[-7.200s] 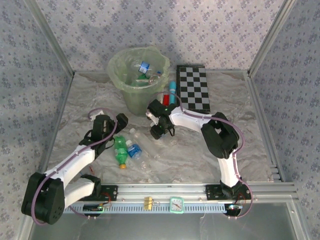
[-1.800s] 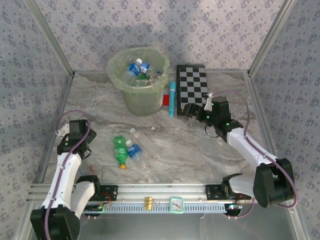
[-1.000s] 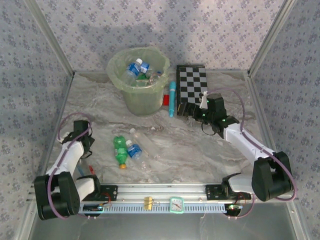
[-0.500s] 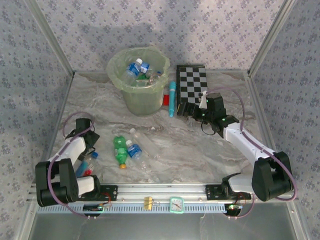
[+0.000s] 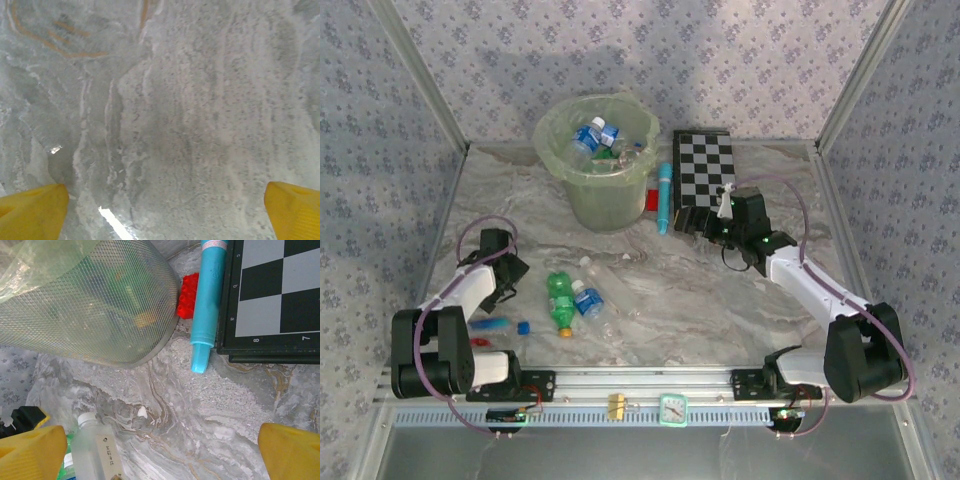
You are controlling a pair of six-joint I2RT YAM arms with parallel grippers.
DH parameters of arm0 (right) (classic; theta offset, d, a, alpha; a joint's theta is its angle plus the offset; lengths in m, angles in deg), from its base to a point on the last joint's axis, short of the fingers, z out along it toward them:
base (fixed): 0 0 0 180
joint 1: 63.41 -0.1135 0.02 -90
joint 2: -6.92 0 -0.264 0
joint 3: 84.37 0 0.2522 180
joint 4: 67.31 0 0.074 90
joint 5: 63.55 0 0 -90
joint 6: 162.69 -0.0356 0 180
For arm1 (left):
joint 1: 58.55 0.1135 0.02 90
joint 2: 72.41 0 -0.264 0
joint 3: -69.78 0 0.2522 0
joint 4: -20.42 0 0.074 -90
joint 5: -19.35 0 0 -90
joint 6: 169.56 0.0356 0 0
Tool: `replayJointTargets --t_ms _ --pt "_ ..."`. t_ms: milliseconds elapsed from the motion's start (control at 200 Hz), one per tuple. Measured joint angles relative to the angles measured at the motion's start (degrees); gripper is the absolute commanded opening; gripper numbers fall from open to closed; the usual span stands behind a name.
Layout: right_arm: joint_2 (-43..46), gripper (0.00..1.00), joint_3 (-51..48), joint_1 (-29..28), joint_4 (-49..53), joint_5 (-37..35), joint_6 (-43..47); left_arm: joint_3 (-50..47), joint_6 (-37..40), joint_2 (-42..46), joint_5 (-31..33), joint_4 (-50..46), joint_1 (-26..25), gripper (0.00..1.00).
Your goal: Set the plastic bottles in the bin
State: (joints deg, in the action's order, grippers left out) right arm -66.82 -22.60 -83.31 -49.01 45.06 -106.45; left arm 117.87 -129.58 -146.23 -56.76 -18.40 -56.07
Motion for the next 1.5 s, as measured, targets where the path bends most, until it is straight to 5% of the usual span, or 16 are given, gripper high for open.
replayJointTargets --t_ms 290,640,864,1374,1499 --pt "-0.4 1.0 -0.1 0.0 0.0 0.3 0.6 4.0 -2.3 3.8 -0.2 -7.5 0.0 1.0" --pt "-1.9 1.0 -0.1 0.0 0.0 1.0 2.3 4.4 -25.2 17.6 2.0 -28.2 0.1 1.0" --pt "-1.9 1.0 -0.1 0.0 0.3 1.3 3.2 4.3 -33.3 18.5 3.7 -36.7 3.5 1.0" --pt "-1.9 1.0 -0.1 0.3 1.5 1.3 3.4 -4.9 -35.9 7.1 -0.1 -25.1 6.2 1.0" --pt "-1.9 1.0 -0.1 0.3 1.8 1.3 3.4 -4.1 -34.9 5.2 0.0 -24.6 6.1 0.91"
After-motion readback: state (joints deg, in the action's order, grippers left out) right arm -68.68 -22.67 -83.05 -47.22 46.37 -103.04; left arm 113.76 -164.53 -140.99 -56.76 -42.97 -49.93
